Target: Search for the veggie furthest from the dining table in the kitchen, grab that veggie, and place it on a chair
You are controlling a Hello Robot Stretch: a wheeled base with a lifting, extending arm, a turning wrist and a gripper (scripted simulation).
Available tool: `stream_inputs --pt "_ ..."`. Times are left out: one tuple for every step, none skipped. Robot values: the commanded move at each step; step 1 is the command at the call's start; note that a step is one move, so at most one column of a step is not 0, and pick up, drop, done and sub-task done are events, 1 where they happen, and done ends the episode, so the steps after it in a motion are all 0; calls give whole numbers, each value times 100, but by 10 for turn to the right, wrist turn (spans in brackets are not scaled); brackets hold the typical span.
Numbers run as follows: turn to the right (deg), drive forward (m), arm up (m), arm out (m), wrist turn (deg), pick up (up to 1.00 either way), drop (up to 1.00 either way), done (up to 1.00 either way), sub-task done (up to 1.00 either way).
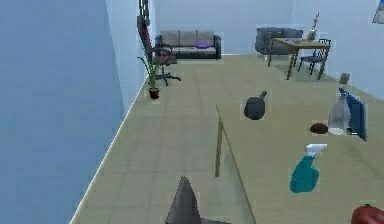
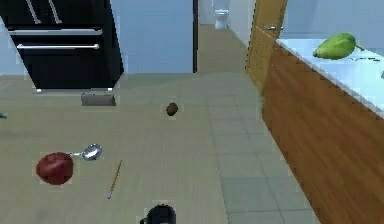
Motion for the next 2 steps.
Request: stream_inputs --pt "450 0 0 0 0 0 0 0 0" --pt "450 0 0 0 0 0 0 0 0"
